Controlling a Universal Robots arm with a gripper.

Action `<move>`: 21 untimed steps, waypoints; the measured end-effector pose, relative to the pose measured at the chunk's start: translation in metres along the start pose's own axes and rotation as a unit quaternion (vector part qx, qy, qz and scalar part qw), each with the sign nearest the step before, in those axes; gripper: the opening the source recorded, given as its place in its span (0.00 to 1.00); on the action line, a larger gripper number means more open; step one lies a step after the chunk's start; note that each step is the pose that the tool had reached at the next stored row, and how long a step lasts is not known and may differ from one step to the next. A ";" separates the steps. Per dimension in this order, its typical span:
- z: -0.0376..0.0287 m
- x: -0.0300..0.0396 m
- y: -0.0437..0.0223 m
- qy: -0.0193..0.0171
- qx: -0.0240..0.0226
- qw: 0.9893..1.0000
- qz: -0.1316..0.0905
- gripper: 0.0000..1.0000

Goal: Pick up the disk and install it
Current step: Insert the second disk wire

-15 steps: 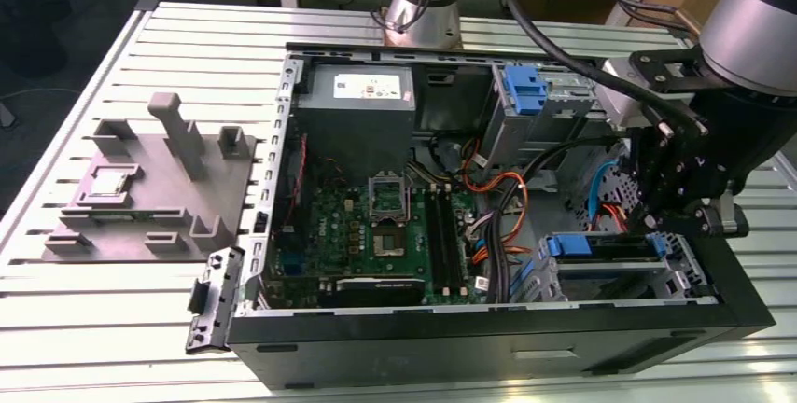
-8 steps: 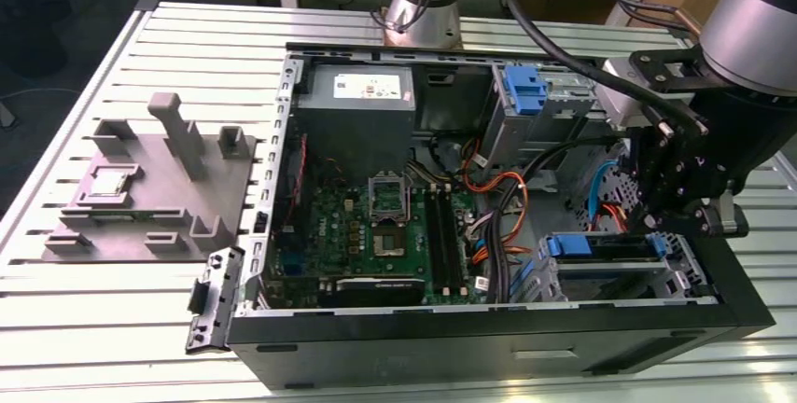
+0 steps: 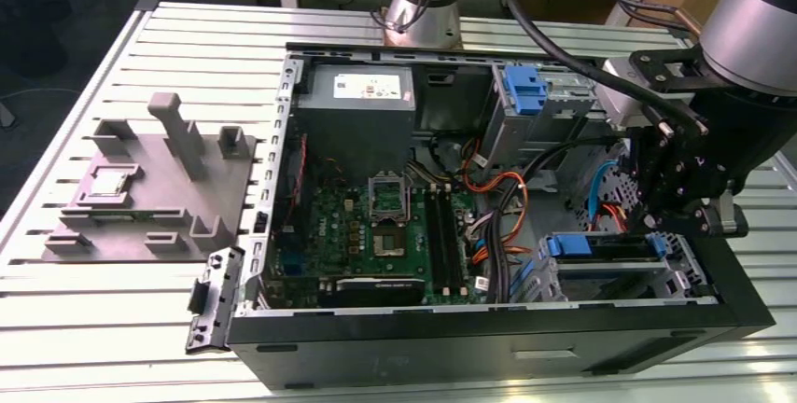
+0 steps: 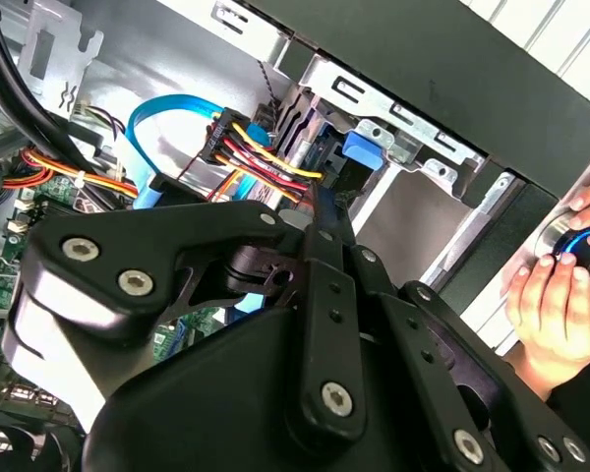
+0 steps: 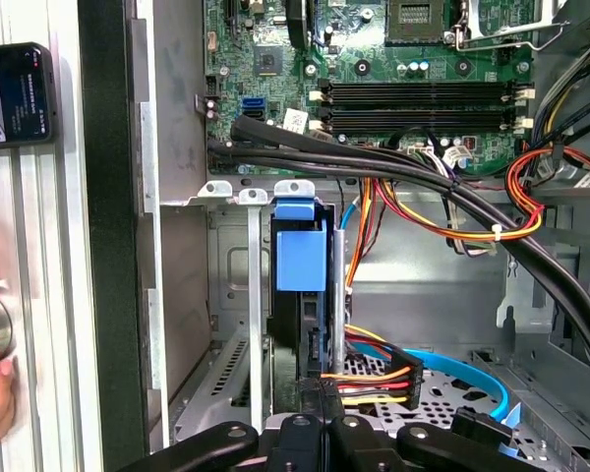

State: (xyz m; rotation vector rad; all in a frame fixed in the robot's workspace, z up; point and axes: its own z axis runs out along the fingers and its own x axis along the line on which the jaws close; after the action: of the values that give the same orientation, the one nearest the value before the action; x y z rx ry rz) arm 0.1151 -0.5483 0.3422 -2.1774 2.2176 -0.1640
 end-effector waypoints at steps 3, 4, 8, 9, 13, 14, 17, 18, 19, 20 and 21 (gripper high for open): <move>0.0000 0.0000 0.0000 0.000 0.000 1.000 0.000 0.10; 0.0000 0.0000 0.0000 0.000 0.000 1.000 0.000 0.10; 0.0001 0.0001 -0.0001 0.000 -0.013 1.000 -0.001 0.10; 0.0001 0.0001 -0.0001 0.000 -0.013 1.000 -0.001 0.10; 0.0001 0.0001 -0.0001 0.000 -0.013 1.000 -0.001 0.10; -0.0001 0.0001 -0.0002 0.000 -0.013 1.000 -0.001 0.10; -0.0037 0.0003 -0.0005 0.000 -0.013 1.000 -0.001 0.10; -0.0057 0.0003 -0.0007 0.000 -0.013 1.000 -0.001 0.10; -0.0081 0.0004 -0.0009 0.000 -0.013 1.000 -0.001 0.10; -0.0107 0.0005 -0.0012 0.000 -0.013 1.000 -0.001 0.10; -0.0134 0.0006 -0.0014 0.000 -0.013 1.000 -0.001 0.10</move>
State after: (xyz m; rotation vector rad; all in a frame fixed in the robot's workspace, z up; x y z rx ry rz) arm 0.1153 -0.5483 0.3557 -2.1919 2.2308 -0.1348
